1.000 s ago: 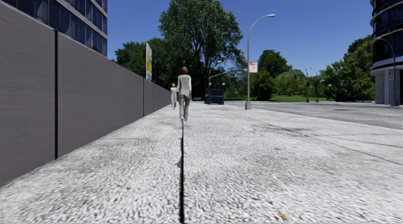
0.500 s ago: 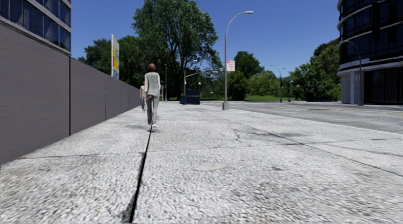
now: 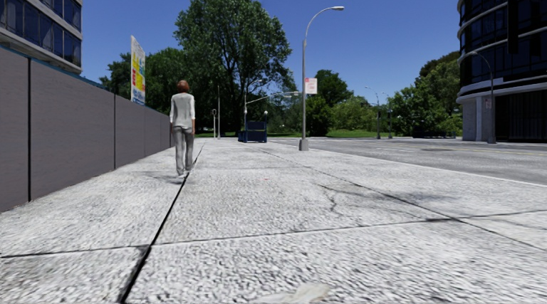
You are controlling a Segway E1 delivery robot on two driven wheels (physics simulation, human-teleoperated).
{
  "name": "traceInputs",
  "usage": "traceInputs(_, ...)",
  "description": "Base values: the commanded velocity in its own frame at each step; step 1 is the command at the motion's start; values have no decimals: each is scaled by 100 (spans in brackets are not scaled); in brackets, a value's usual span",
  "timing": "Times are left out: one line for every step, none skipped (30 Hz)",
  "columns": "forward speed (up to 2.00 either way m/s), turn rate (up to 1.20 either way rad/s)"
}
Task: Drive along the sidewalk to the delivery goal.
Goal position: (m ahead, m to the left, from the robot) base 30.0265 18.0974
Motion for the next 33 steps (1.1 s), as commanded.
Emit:
traceInputs(199,0)
traceInputs(199,0)
traceInputs(199,0)
traceInputs(199,0)
traceInputs(199,0)
traceInputs(199,0)
traceInputs(199,0)
traceInputs(199,0)
traceInputs(199,0)
traceInputs(199,0)
traceInputs(199,0)
traceInputs(199,0)
traceInputs(199,0)
traceInputs(199,0)
traceInputs(199,0)
traceInputs(199,0)
traceInputs(199,0)
traceInputs(199,0)
traceInputs(199,0)
traceInputs(199,0)
traceInputs(199,0)
traceInputs(199,0)
traceInputs(199,0)
traceInputs(199,0)
traceInputs(199,0)
traceInputs(199,0)
traceInputs(199,0)
traceInputs(199,0)
traceInputs(199,0)
traceInputs(199,0)
traceInputs(199,0)
traceInputs(199,0)
traceInputs(199,0)
